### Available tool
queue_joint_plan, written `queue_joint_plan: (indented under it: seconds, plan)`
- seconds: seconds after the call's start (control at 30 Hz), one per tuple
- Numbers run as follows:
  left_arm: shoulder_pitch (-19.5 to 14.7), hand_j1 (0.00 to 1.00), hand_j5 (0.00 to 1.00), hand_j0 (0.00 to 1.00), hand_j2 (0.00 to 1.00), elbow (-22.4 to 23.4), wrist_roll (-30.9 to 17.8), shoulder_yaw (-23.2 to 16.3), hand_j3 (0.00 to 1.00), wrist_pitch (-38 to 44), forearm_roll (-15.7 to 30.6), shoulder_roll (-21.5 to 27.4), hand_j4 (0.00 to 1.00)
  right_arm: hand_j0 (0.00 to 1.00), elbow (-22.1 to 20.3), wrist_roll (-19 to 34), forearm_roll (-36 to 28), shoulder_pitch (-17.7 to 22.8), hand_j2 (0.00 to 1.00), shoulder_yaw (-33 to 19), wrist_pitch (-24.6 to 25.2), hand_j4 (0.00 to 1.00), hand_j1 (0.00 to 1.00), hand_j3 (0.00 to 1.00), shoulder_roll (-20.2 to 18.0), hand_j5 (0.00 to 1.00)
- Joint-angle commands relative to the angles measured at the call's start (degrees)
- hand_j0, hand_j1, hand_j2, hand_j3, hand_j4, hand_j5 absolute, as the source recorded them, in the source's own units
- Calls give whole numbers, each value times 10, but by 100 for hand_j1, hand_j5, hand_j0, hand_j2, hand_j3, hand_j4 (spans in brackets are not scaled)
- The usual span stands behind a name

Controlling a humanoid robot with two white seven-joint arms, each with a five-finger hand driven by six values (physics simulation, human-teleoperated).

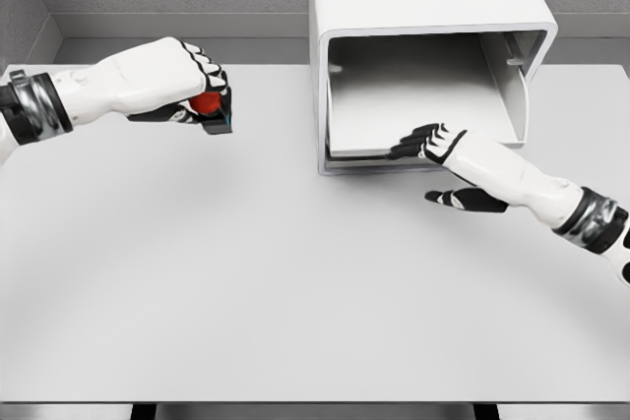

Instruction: Slide open multi-storey tabletop storage cabinets and put open load switch and slide close multi-storey tabletop storage cabinets

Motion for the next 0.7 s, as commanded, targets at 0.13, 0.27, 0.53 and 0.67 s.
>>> queue_joint_plan:
  seconds: [0.13, 0.27, 0.53, 0.67]
  plan:
    - [0, 41, 41, 41, 41, -11, 0, 0, 41, 2, 3, -3, 41, 84, -27, -2, -4, 7, 84, -4, 0, 84, 84, 84, -23, 84]
    - [0, 41, 41, 41, 41, -19, 0, 0, 41, 2, 3, -11, 41, 84, -39, -3, -7, 7, 84, -5, 0, 84, 84, 84, -39, 84]
    - [-1, 41, 41, 41, 41, -28, 0, 9, 41, 2, 4, -37, 41, 72, -58, -1, -35, 5, 72, -27, 0, 72, 72, 72, -56, 72]
    - [-1, 41, 41, 41, 41, -32, 0, 10, 41, 2, 8, -48, 41, 70, -68, -2, -49, 5, 70, -28, 0, 70, 70, 70, -88, 70]
